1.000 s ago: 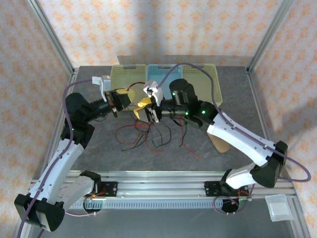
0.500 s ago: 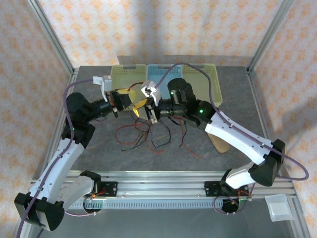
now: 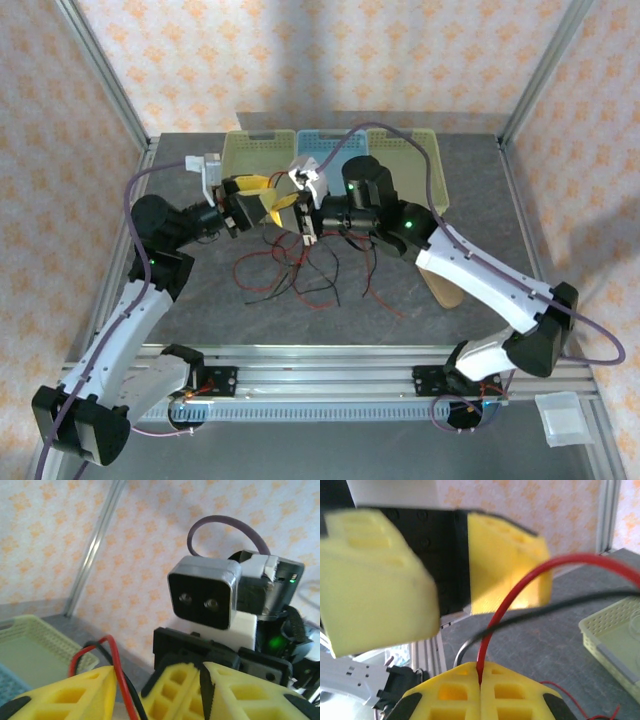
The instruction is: Untangle the cables
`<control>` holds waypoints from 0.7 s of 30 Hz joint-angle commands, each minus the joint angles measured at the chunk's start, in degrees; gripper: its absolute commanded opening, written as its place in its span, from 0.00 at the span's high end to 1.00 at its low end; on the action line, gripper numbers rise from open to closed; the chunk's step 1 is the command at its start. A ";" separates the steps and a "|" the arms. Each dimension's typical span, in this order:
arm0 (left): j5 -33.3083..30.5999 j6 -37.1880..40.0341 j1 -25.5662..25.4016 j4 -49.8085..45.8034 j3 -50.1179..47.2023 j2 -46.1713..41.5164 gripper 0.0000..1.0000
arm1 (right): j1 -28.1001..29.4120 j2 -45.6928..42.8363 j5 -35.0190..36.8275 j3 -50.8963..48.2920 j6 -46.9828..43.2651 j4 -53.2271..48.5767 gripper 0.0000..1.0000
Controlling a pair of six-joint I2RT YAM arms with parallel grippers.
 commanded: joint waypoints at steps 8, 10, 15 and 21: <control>3.10 -0.87 -0.71 6.71 -3.39 -2.45 0.46 | 0.21 -5.00 7.67 0.78 -0.31 3.76 1.00; 2.72 0.90 -0.69 5.04 -3.56 -3.51 0.43 | 0.25 -5.39 9.70 0.80 -0.38 3.56 1.00; 4.85 -2.68 -1.04 10.29 -5.70 -3.34 0.42 | 0.25 -5.67 13.17 1.13 0.56 4.46 1.00; 6.33 -4.18 -2.40 13.36 -7.51 -1.01 0.43 | 0.21 -5.08 10.75 1.69 1.98 6.15 1.00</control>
